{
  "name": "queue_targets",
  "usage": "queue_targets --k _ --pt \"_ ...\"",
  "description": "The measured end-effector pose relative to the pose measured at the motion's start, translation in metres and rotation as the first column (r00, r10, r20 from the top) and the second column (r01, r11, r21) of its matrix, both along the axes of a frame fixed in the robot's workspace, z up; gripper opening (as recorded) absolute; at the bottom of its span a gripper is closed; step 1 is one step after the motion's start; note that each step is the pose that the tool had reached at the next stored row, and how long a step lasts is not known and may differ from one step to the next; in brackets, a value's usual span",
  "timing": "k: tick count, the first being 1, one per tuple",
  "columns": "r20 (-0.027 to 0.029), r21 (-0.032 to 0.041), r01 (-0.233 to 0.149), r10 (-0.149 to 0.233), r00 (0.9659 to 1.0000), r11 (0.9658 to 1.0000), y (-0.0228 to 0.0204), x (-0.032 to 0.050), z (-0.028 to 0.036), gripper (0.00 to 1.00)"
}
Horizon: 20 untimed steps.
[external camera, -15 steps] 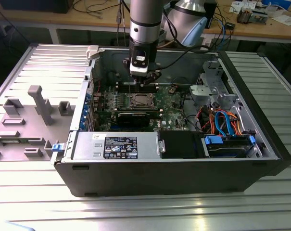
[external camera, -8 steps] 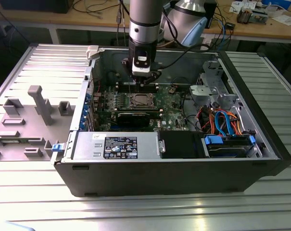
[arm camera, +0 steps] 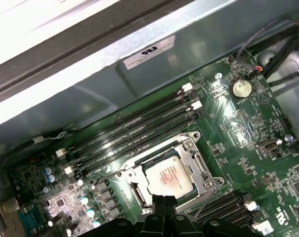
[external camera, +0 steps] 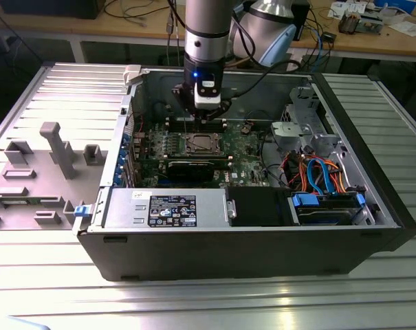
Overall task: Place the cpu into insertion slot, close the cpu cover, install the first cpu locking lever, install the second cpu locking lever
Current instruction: 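Install the first cpu locking lever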
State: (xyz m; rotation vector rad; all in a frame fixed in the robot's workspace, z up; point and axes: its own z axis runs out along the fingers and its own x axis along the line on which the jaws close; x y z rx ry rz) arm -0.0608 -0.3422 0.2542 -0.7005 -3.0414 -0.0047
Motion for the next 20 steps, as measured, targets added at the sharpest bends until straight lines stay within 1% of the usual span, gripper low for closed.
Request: queue_targets --k 2,3,4,5,6,7,8,9,13,16,18,20 --pt "0.0 -0.0001 -0.027 0.027 0.9996 0.9996 0.0 0.0 0.0 0.11" --pt "0.0032 -0.0004 -0.049 0.049 0.9988 0.9988 -0.0002 -0.0002 -0.0002 0.11" --pt "0.0085 -0.0007 -0.053 0.053 0.9986 0.9986 -0.0002 -0.0002 -0.0002 0.11" --pt "0.0153 -0.0011 -0.055 0.055 0.9984 0.9985 -0.0003 -0.0003 -0.0003 0.11" --pt "0.0238 -0.0016 -0.056 0.056 0.9982 0.9984 -0.0003 -0.0006 -0.0004 0.11" --pt "0.0302 -0.002 -0.057 0.057 0.9979 0.9984 -0.0004 -0.0009 -0.0004 0.11" --pt "0.0353 -0.0024 -0.059 0.059 0.9976 0.9983 -0.0006 -0.0011 -0.0004 0.11" --pt "0.0364 -0.0023 -0.06 0.06 0.9975 0.9982 -0.0005 -0.0012 -0.0005 0.11" --pt "0.0366 -0.0023 -0.067 0.067 0.9971 0.9978 -0.0007 -0.0015 -0.0005 0.11" --pt "0.0365 -0.0024 -0.108 0.108 0.9935 0.9942 -0.0007 -0.0015 -0.0006 0.11" --pt "0.0365 -0.0024 -0.15 0.15 0.988 0.9886 -0.0007 -0.0015 -0.0007 0.11" --pt "0.0365 -0.0023 -0.153 0.153 0.9875 0.9882 -0.0007 -0.0015 -0.0007 0.11"
